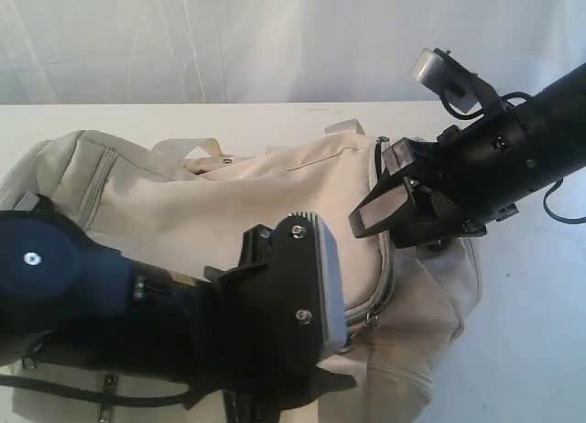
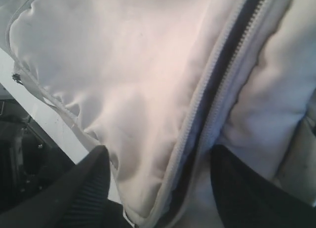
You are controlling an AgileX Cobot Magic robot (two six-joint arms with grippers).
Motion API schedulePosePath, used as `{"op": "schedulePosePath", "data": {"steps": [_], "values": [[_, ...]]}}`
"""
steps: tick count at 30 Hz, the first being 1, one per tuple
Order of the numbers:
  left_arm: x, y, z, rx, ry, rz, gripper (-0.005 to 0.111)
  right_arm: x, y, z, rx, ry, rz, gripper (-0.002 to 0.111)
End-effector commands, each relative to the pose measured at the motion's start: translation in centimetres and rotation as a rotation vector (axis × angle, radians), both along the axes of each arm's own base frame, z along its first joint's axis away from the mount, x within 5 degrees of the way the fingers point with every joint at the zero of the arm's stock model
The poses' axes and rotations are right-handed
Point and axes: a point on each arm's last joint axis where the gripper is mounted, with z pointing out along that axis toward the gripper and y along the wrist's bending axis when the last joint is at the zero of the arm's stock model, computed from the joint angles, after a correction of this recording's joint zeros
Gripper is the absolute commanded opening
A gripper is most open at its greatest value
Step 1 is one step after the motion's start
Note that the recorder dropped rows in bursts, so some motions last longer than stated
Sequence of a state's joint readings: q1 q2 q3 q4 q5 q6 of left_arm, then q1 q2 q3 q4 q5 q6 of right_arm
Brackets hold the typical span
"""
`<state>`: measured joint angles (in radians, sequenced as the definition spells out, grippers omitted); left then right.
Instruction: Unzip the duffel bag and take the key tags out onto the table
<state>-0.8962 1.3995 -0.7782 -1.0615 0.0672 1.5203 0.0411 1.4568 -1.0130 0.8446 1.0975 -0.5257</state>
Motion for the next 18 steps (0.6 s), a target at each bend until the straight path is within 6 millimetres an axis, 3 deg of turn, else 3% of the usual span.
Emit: {"op": "schedulePosePath", "data": {"steps": [1, 8, 18], "values": [[0.9, -1.0, -0.1, 0.0, -0.03, 0.035, 0.043, 0.1, 0.0, 0.1, 0.009, -0.005, 0.005, 0.055], [1.4, -1.0, -0.6, 0.042, -0.089, 0.029, 0.041, 0.2, 0.0, 0.1, 0.007, -0.018, 0.0, 0.055], [2.0, -1.0, -0.9, 0.052, -0.119, 0.07, 0.007, 0.3, 0.0, 0.1, 0.002, -0.031, 0.001, 0.055]]}}
